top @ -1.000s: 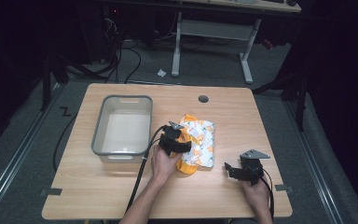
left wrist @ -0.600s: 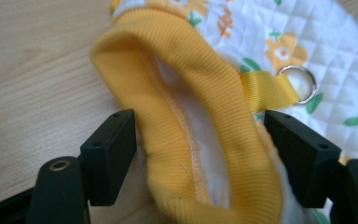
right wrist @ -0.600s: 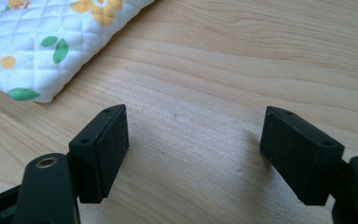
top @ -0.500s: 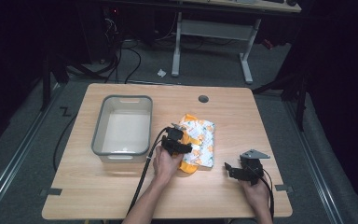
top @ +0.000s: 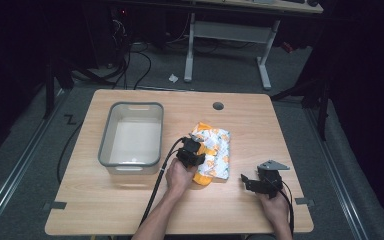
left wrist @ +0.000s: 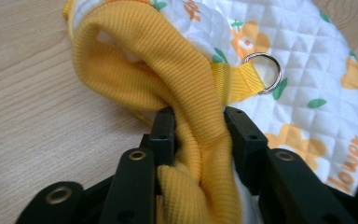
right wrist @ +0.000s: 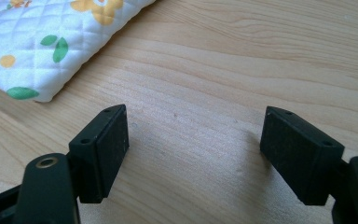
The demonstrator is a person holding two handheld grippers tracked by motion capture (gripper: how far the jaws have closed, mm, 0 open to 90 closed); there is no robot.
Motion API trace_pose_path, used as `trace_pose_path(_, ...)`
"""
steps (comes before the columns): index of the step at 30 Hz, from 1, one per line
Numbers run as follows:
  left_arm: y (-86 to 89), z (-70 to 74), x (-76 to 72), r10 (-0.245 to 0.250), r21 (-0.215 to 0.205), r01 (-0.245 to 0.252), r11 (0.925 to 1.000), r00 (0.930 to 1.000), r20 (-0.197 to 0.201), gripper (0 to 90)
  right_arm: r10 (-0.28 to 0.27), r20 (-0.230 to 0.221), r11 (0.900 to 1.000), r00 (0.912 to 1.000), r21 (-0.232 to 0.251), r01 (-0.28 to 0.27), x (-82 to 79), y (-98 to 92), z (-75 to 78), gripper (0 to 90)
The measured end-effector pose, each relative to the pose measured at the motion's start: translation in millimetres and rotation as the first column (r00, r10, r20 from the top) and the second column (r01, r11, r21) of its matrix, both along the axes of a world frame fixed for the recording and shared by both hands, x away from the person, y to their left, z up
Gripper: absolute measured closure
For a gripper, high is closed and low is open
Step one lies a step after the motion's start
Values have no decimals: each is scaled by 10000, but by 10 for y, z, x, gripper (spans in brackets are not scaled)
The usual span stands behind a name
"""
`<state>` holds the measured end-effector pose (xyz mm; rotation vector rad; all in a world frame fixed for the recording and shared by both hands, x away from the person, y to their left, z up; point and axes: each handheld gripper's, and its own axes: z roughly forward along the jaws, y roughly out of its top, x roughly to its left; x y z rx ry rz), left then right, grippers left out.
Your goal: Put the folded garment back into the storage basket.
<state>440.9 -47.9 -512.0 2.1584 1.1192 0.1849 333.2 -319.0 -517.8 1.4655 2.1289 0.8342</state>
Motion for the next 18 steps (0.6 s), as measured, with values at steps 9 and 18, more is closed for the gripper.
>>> trace_pose_path(9, 19, 18, -11, -9, -251, 9, 9997, 10000, 36, 726, 4, 0, 10000, 10000, 3, -4, 0, 0, 0, 236)
trace_pose_path(18, 94, 175, -129, -58, -858, 91, 9963, 9992, 394, 735, 25, -1, 10000, 10000, -5, -25, -1, 0, 0, 237)
